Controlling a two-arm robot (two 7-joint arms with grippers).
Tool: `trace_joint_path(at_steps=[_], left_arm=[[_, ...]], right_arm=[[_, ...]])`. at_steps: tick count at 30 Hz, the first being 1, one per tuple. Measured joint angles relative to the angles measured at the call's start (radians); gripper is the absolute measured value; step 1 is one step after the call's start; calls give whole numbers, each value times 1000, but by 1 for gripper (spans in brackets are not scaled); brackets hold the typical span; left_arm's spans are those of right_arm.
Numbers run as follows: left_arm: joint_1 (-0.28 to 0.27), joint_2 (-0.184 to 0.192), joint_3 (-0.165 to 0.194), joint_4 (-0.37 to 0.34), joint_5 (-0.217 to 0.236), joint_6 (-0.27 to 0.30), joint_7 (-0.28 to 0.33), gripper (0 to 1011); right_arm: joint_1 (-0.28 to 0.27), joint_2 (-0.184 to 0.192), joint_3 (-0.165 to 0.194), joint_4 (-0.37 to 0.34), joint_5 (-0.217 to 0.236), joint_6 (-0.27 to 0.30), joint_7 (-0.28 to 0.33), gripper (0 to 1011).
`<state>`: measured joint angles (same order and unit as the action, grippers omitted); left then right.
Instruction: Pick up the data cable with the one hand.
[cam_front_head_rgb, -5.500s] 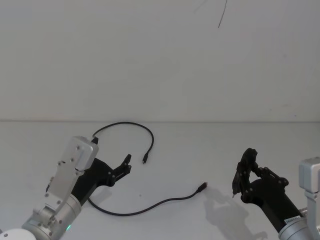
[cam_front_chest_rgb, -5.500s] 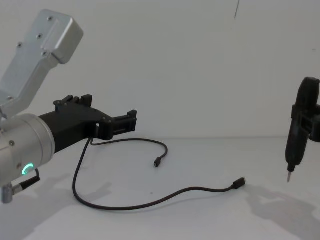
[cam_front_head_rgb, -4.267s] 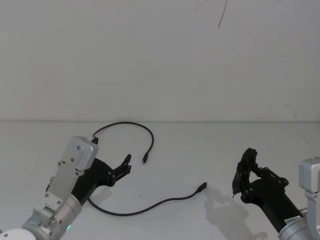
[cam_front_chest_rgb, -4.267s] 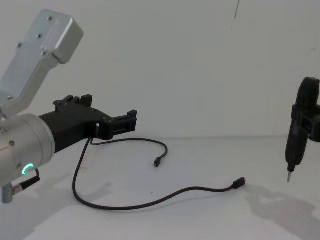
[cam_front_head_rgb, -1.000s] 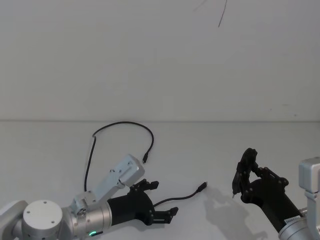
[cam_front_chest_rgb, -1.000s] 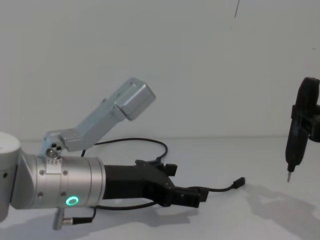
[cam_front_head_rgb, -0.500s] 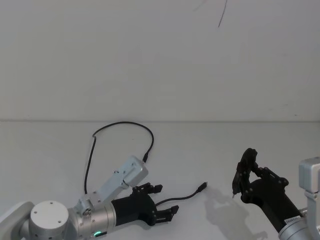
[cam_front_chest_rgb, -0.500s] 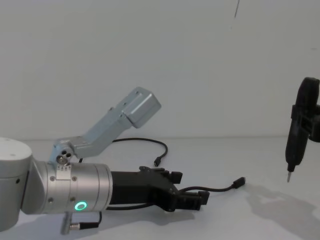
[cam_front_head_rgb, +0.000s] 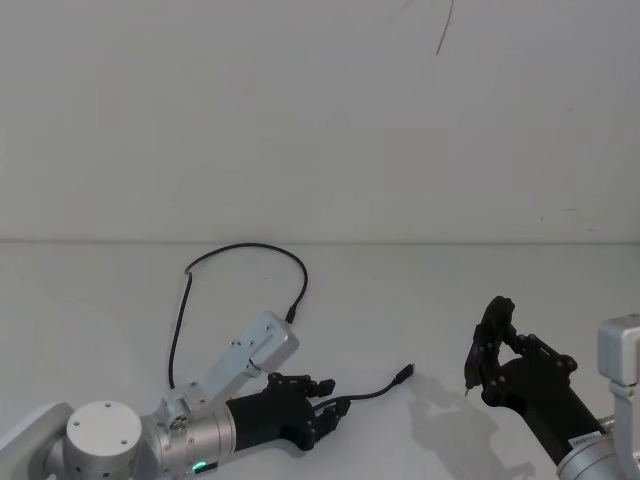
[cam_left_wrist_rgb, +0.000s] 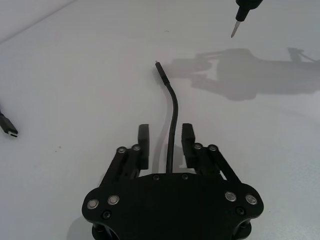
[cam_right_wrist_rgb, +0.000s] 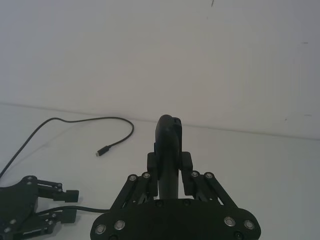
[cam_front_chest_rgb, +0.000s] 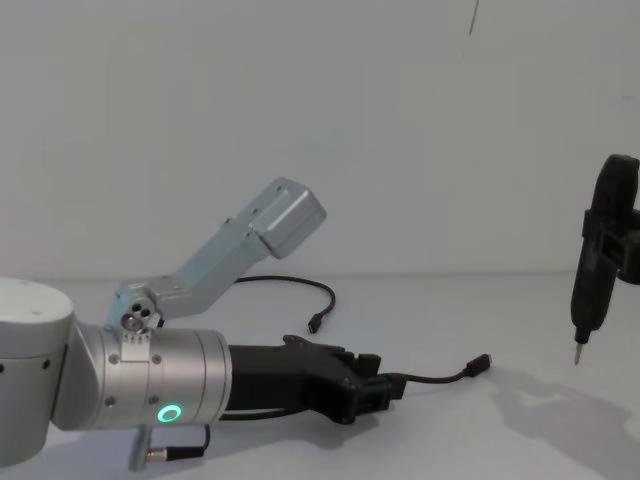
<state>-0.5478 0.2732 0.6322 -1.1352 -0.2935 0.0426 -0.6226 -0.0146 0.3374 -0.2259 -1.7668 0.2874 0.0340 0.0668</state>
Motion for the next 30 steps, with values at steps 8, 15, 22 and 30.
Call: trace_joint_path(at_steps=[8, 15, 22, 30], left_arm=[[-2, -3, -1, 6, 0, -1, -1, 157], [-2, -5, -1, 8, 0, -2, -1, 50], [9, -6, -13, -5, 0, -2, 18, 50], [60, 0, -55, -83, -22, 2, 70, 50]], right_arm=[[0, 0, 0, 0, 0, 0, 0, 269], [0, 0, 0, 0, 0, 0, 0, 269], [0, 0, 0, 0, 0, 0, 0, 269], [0, 0, 0, 0, 0, 0, 0, 269]])
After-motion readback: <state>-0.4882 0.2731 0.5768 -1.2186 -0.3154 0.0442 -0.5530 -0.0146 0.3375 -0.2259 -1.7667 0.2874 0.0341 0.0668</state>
